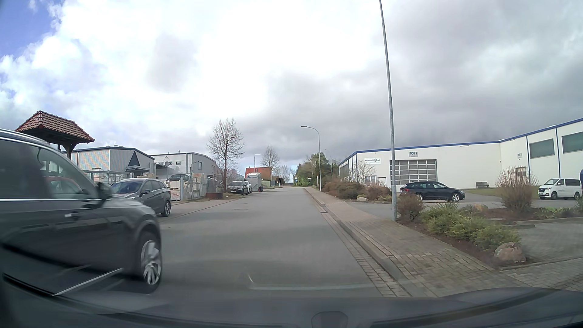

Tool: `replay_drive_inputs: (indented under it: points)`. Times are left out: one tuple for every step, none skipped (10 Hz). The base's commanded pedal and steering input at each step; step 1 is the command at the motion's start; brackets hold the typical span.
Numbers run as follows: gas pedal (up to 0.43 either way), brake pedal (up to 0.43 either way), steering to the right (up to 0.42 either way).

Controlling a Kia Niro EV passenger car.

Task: Follow the waypoints while adhering to traffic rules and regulations

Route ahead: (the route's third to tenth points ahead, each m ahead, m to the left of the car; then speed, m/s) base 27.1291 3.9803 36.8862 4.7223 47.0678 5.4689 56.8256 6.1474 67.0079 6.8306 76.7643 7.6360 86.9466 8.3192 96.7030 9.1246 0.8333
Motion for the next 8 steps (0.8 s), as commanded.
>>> replay_drive_inputs:
  points:
    - [0.000, 0.000, -0.019]
    - [0.000, 0.000, -0.019]
    - [0.000, 0.000, -0.019]
    - [0.000, 0.000, -0.018]
    - [0.000, 0.000, -0.018]
    - [0.000, 0.000, -0.018]
    - [0.000, 0.000, -0.018]
    - [0.000, 0.000, -0.018]
